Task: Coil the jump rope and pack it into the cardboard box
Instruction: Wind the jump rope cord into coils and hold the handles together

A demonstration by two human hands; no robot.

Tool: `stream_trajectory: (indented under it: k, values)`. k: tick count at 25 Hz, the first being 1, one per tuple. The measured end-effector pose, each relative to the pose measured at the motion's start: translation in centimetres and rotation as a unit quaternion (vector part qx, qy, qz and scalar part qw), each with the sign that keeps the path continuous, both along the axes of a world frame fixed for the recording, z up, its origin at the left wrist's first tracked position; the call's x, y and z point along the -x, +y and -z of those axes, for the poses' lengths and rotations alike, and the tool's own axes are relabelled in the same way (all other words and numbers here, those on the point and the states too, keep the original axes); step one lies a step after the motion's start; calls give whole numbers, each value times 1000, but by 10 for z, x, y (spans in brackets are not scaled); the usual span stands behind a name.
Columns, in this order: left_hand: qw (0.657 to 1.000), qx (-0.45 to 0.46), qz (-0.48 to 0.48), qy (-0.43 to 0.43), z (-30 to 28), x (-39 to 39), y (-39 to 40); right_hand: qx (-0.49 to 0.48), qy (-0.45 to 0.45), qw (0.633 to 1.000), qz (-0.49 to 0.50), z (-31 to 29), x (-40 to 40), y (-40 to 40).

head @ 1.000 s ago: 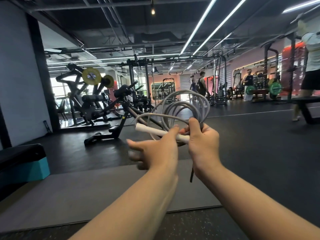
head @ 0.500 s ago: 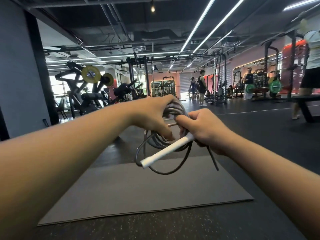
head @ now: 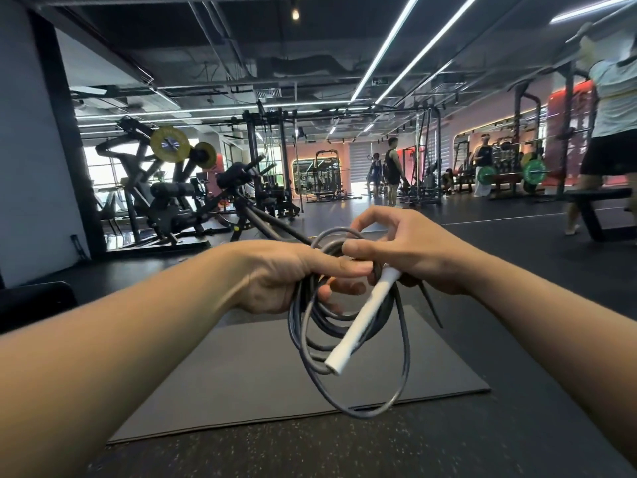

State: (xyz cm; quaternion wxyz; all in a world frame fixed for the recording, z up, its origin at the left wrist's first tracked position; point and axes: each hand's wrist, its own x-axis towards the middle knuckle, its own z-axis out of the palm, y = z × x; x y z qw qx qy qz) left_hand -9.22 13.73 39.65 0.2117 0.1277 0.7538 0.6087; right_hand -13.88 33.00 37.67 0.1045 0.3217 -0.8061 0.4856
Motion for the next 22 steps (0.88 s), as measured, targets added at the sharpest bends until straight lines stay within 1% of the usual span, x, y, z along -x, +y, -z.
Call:
stream_trajectory:
  k: [2, 4, 6, 9, 11, 13, 17, 20, 22]
  values:
    - [1000, -1, -2, 11, 6, -6, 3, 7, 30, 999, 23, 5, 1, -4]
    - [999, 38, -17, 33, 14, -9, 6, 48, 60, 996, 36, 11, 2, -10]
    - [994, 68, -56, 65, 28, -5, 11, 98, 88, 990, 45, 15, 6, -18]
    - [983, 15, -141, 115, 54, 0, 15, 116, 102, 985, 79, 15, 8, -30]
    - [983, -27, -132, 126, 61, 0, 11, 83, 96, 987, 102, 16, 5, -31]
    - [985, -64, -96, 128, 59, -3, 3, 47, 64, 990, 115, 21, 3, -26]
    - [983, -130, -56, 117, 56, -7, -7, 34, -93, 994, 47, 36, -1, -14]
    - [978, -175, -57, 98, 59, -5, -7, 67, -155, 985, -44, 49, 2, -14]
    - [974, -181, -83, 109, 61, 0, -8, 102, -193, 973, -70, 53, 2, -17]
